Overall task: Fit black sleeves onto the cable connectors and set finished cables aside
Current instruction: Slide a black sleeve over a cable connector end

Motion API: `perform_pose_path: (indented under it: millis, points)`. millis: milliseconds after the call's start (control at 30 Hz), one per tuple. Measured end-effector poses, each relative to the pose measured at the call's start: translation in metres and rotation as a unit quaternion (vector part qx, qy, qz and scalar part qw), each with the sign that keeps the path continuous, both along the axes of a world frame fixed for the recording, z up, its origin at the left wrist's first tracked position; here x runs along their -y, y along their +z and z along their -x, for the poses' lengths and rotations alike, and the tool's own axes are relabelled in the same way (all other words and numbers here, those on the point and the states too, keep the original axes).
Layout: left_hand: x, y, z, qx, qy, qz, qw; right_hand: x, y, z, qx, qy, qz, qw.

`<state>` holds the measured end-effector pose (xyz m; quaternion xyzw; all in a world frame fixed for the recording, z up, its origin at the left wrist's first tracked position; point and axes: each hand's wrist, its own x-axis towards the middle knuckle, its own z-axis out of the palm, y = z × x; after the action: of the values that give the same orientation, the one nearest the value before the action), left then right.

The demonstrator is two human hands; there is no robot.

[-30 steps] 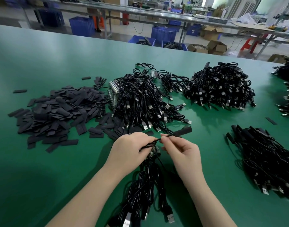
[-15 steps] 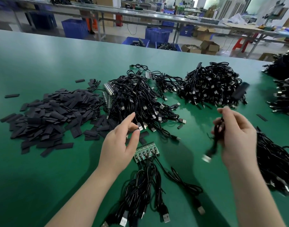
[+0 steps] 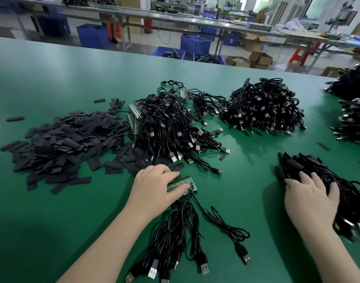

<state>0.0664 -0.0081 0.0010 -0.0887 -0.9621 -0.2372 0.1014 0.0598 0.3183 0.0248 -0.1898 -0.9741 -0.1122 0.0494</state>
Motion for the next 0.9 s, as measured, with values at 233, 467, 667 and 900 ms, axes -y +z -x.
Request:
perform_pose_path:
  millis: [233,467,667,900]
  points:
    - [0.0,-0.004,0.005,0.016,0.008,-0.026,1.0,0.062,0.016,0.007,-0.121,0.16,0.143,0.969]
    - [0.005,0.003,0.002,0.005,0.03,-0.194,0.981,0.135,0.017,-0.008,0.149,0.254,0.378,0.877]
    - [0.009,0.004,0.007,-0.036,0.093,-0.314,0.944,0.16,0.002,-0.037,-0.092,0.293,0.267,0.913]
    - [0.008,0.007,0.007,-0.028,0.078,-0.383,0.92,0.183,0.008,-0.041,-0.007,0.244,0.345,0.907]
